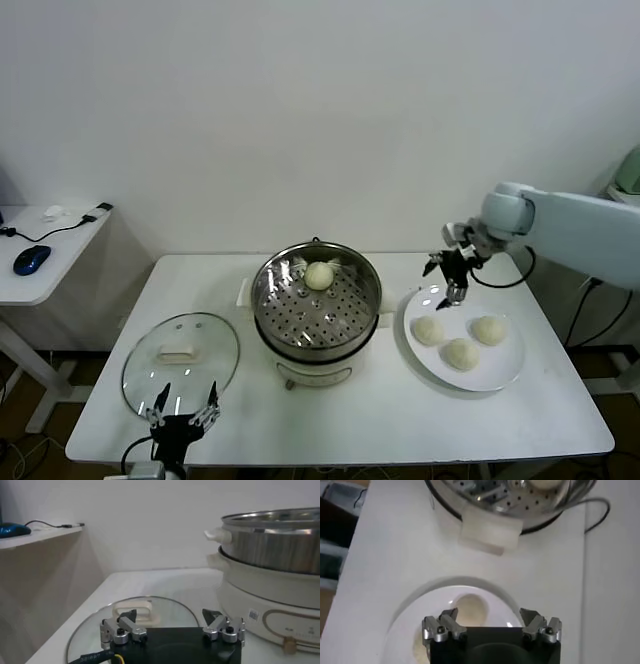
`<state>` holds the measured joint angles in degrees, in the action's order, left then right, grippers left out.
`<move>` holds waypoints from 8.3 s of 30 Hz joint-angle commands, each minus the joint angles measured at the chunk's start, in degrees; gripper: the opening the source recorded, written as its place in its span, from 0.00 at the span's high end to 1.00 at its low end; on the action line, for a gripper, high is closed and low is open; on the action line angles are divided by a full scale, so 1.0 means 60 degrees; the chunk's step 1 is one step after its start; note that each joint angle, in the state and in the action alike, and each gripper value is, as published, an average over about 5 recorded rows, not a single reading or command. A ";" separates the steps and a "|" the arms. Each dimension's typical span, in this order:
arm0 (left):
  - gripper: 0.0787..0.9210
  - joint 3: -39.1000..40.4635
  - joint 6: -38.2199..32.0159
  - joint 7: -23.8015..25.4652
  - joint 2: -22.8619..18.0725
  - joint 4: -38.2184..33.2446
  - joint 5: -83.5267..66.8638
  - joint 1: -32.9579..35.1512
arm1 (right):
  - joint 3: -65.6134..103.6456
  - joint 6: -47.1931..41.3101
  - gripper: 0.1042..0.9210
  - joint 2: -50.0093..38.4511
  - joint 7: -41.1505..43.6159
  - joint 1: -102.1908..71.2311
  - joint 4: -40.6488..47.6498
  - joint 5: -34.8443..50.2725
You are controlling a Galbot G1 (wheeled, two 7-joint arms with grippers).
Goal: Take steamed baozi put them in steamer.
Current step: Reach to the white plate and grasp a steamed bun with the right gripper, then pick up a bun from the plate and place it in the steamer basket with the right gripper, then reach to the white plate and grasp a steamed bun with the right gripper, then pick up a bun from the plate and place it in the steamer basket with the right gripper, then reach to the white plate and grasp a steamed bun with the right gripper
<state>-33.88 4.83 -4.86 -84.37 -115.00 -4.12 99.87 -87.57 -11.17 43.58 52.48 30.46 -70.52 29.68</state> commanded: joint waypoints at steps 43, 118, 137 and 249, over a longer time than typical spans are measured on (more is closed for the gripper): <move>0.12 0.0119 0.0139 -0.0009 -0.0033 -0.0482 -0.0010 0.0389 | -0.1274 -0.0139 0.28 0.1216 0.1212 0.2677 0.0743 0.1200; 0.12 0.0365 0.0393 0.0027 -0.0152 -0.1053 0.0085 0.0288 | -0.3565 -0.0047 0.12 -0.1269 0.1113 0.3686 -0.1946 0.0623; 0.12 0.0353 0.0334 0.0021 -0.0338 -0.0985 0.0263 0.0372 | 0.0297 -0.0830 0.12 -0.1273 -0.0011 -0.1595 -0.0498 -0.1383; 0.12 0.0518 0.0228 -0.0016 -0.0303 -0.1086 0.0368 0.0274 | -0.2886 0.1341 0.12 -0.1345 0.1698 0.3797 -0.0228 -0.0431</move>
<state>-30.64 6.00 -5.00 -86.16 -121.50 -1.86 101.66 -93.96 11.04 53.85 59.51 51.08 -74.71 17.56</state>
